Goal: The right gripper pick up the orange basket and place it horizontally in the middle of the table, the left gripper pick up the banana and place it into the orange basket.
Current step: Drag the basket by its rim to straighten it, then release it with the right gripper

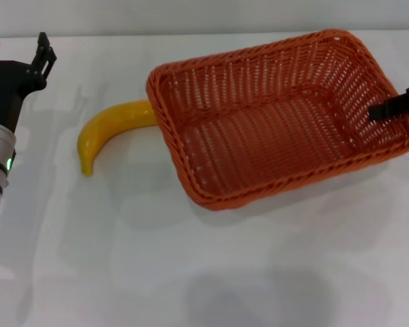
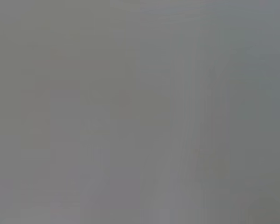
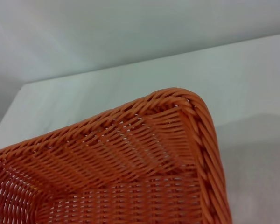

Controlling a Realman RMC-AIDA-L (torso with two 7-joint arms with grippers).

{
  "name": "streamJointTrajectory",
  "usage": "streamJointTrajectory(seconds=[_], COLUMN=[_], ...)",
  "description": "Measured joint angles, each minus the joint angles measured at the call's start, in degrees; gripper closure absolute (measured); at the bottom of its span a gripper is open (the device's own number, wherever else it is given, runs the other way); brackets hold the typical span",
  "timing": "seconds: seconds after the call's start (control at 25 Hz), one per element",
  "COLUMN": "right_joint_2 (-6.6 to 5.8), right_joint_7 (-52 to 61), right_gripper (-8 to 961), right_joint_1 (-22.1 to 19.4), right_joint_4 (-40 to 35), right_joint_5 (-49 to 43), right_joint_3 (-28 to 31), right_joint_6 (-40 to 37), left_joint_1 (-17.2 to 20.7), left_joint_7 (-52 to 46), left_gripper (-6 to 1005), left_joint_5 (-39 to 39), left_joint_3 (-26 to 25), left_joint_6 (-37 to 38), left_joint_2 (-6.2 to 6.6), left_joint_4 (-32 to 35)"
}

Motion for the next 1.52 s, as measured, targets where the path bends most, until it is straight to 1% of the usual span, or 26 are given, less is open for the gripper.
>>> streamJointTrajectory(seconds=[0.16, 0.44, 0.64, 1.16, 1.52], right_joint_2=[0.9, 1.95, 2.94, 3.21, 3.24], right_joint_7=[-0.1, -0.4, -0.7, -0.7, -0.7], right_gripper=[788, 783, 779, 770, 763], right_joint_1=[-0.1, -0.9, -1.3, -3.7, -3.8], right_joint_4=[0.0, 0.0, 0.0, -0.2, -0.2], right_joint_5=[0.4, 2.3, 2.4, 5.3, 4.8], right_joint_3=[0.2, -0.2, 0.2, -0.1, -0.7], right_joint_6=[1.0, 2.7, 3.8, 7.6, 8.7], left_joint_1=[0.0, 0.2, 0.2, 0.5, 0.3], left_joint_7=[0.0, 0.1, 0.1, 0.1, 0.1], left_gripper=[166, 166, 166, 166, 166], left_joint_5=[-0.1, -0.3, -0.3, -0.3, -0.3], left_joint_3=[0.0, -0.1, -0.2, -0.2, -0.2], left_joint_6=[0.0, 0.0, 0.2, 0.4, 0.4], left_joint_2=[0.0, 0.02, 0.0, 0.0, 0.1], left_joint_4=[0.0, -0.1, -0.6, -0.6, -0.6])
